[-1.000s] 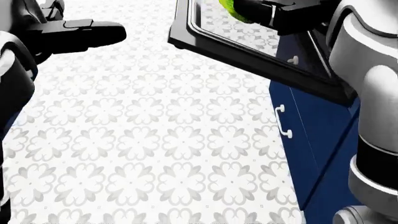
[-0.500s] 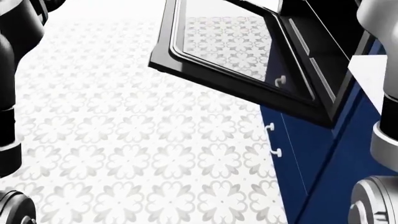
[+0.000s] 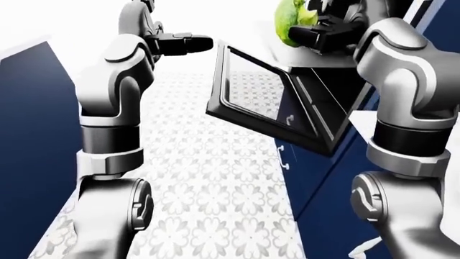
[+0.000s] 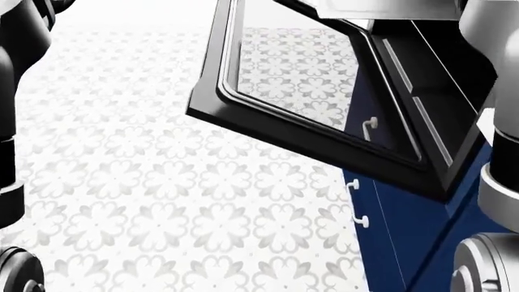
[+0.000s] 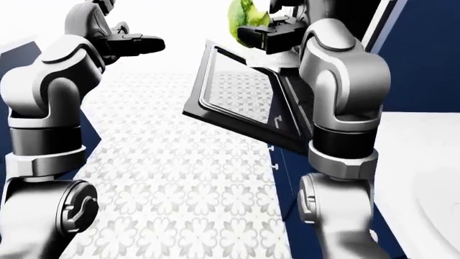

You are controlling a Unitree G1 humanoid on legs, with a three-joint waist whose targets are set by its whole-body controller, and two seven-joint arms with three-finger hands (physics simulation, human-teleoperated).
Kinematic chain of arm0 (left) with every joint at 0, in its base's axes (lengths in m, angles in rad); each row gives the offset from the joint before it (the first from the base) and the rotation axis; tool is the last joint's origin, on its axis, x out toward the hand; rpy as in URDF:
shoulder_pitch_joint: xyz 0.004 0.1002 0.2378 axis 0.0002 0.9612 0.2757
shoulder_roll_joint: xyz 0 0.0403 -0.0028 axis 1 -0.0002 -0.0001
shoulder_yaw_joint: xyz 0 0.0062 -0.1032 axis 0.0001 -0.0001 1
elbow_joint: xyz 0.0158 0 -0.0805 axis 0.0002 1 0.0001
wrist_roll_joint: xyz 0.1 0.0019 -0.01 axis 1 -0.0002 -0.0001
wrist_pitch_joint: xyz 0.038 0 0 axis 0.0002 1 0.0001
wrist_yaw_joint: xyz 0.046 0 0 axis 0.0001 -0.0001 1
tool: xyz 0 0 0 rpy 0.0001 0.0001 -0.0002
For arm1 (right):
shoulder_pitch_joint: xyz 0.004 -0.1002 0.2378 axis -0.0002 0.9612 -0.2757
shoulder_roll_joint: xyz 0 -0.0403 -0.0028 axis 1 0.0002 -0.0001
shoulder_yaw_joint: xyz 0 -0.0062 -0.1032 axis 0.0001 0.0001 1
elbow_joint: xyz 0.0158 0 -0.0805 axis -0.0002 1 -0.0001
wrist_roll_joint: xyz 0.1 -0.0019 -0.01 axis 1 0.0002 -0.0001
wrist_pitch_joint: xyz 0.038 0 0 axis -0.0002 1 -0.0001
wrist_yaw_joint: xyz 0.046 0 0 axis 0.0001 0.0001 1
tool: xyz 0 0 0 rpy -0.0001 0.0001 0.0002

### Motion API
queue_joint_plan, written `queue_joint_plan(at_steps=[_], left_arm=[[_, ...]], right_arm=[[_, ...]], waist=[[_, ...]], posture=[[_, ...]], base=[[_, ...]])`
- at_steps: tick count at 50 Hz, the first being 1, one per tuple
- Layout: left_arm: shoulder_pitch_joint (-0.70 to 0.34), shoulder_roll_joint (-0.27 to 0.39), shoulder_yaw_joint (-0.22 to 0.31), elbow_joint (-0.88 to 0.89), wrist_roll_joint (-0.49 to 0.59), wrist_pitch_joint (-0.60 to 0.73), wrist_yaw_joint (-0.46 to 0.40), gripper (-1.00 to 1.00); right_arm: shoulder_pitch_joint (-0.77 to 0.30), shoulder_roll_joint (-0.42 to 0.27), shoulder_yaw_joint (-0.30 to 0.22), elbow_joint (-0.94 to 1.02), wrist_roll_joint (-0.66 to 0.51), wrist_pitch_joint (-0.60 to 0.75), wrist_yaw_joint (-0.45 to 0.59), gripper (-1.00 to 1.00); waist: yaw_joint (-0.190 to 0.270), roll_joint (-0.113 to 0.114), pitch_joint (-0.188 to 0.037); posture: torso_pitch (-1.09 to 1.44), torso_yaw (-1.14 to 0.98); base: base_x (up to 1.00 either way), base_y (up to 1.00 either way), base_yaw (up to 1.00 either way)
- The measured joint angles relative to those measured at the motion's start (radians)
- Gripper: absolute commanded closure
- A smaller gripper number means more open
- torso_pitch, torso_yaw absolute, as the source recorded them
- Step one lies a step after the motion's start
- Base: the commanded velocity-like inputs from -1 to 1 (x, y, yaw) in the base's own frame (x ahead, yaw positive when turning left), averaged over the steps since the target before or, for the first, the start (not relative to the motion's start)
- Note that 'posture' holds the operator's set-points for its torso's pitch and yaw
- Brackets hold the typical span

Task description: Place the broccoli on the top rack of the oven.

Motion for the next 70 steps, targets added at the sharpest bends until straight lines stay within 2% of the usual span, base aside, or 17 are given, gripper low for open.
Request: queue_joint_plan(at_steps=[6, 12, 14, 16, 18, 22, 24, 30, 35, 39, 43, 49, 53, 56, 62, 67, 70], left_arm=[[0.002, -0.024, -0.027, 0.012, -0.011, 0.016, -0.009, -1.00], [-0.010, -0.013, -0.012, -0.009, -0.009, 0.016, -0.004, -1.00], [-0.022, -0.010, -0.010, -0.017, -0.009, 0.011, -0.003, -1.00], [-0.028, -0.007, -0.008, -0.011, -0.009, 0.003, -0.004, -1.00], [-0.010, -0.003, -0.006, 0.006, -0.009, 0.004, -0.005, -1.00], [0.012, 0.004, 0.004, 0.036, -0.001, 0.034, 0.004, -1.00], [0.000, 0.006, 0.005, 0.026, -0.001, 0.032, 0.005, -1.00], [-0.029, 0.006, 0.004, 0.000, -0.007, -0.003, 0.000, -1.00], [-0.013, -0.009, -0.019, 0.025, -0.020, 0.010, -0.009, -1.00], [-0.021, -0.005, -0.010, 0.020, -0.019, 0.014, -0.005, -1.00], [-0.029, 0.000, -0.007, 0.012, -0.019, 0.006, -0.001, -1.00], [-0.007, 0.010, 0.008, 0.015, -0.013, 0.024, 0.013, -1.00], [-0.017, 0.009, 0.005, 0.001, -0.017, 0.016, 0.011, -1.00], [-0.023, 0.008, 0.005, -0.006, -0.019, 0.011, 0.012, -1.00], [-0.013, -0.008, -0.018, 0.011, -0.033, 0.026, 0.004, -1.00], [-0.022, 0.001, -0.006, 0.000, -0.029, 0.017, 0.007, -1.00], [-0.026, 0.006, -0.005, 0.000, -0.029, 0.012, 0.006, -1.00]], right_arm=[[0.019, -0.015, -0.022, 0.017, -0.015, 0.027, -0.010, 1.00], [0.004, -0.014, -0.018, -0.001, -0.012, 0.025, -0.011, 1.00], [-0.005, -0.017, -0.020, -0.006, -0.011, 0.018, -0.011, 1.00], [-0.012, -0.017, -0.019, -0.003, -0.011, 0.011, -0.011, 1.00], [0.005, -0.003, -0.009, 0.005, -0.011, 0.011, -0.010, 1.00], [0.010, 0.008, 0.020, 0.033, 0.001, 0.044, 0.003, 1.00], [0.000, 0.004, 0.015, 0.024, 0.001, 0.044, 0.004, 1.00], [-0.029, -0.011, -0.003, 0.003, -0.010, 0.015, 0.003, 1.00], [-0.025, -0.017, -0.012, 0.040, -0.030, 0.026, -0.001, 1.00], [-0.055, -0.025, -0.007, 0.065, -0.032, 0.030, 0.007, 1.00], [-0.108, -0.041, -0.006, 0.115, -0.040, 0.017, 0.019, 1.00], [-0.115, -0.029, 0.020, 0.107, -0.031, 0.021, 0.042, 1.00], [-0.130, -0.035, 0.009, 0.105, -0.040, 0.016, 0.043, 1.00], [-0.135, -0.040, 0.006, 0.102, -0.046, 0.011, 0.045, 1.00], [-0.116, -0.052, -0.010, 0.131, -0.071, 0.031, 0.039, 1.00], [-0.130, -0.051, -0.008, 0.125, -0.072, 0.022, 0.046, 1.00], [-0.135, -0.048, -0.008, 0.126, -0.073, 0.013, 0.046, 1.00]], waist=[[-0.024, 0.006, 0.017], [-0.017, 0.051, 0.009], [-0.027, 0.057, 0.025], [-0.035, 0.085, 0.026], [-0.021, 0.066, 0.031], [-0.010, 0.075, 0.020], [-0.011, 0.065, 0.012], [-0.014, -0.011, -0.006], [-0.024, 0.016, 0.008], [-0.023, 0.062, 0.021], [-0.029, 0.119, 0.012], [-0.015, 0.086, 0.007], [-0.010, 0.042, 0.009], [-0.004, -0.009, 0.002], [-0.024, 0.016, 0.015], [-0.024, 0.071, 0.020], [-0.032, 0.123, 0.011]], posture=[[0.00, 0.00], [0.00, 0.00], [0.00, 0.00], [0.00, 0.00], [0.00, 0.00], [0.00, 0.00], [0.00, 0.00], [0.00, 0.00], [0.00, 0.00], [0.00, 0.00], [0.00, 0.00], [0.00, 0.00], [0.00, 0.00], [0.00, 0.00], [0.00, 0.00], [0.00, 0.00], [0.00, 0.00]], base=[[0.16, -0.08, 0.00], [0.11, -0.03, 0.00], [0.01, 0.00, 0.00], [0.05, 0.00, 0.00], [0.14, -0.02, 0.00], [0.16, -0.04, 0.00], [0.16, -0.04, 0.00], [0.15, -0.03, 0.00], [0.16, -0.03, 0.00], [0.15, -0.03, 0.00], [0.16, -0.04, 0.00], [0.15, -0.03, 0.00], [0.16, -0.04, 0.00], [0.15, -0.04, 0.00], [0.16, -0.04, 0.00], [0.16, -0.04, 0.00], [0.16, -0.02, 0.00]])
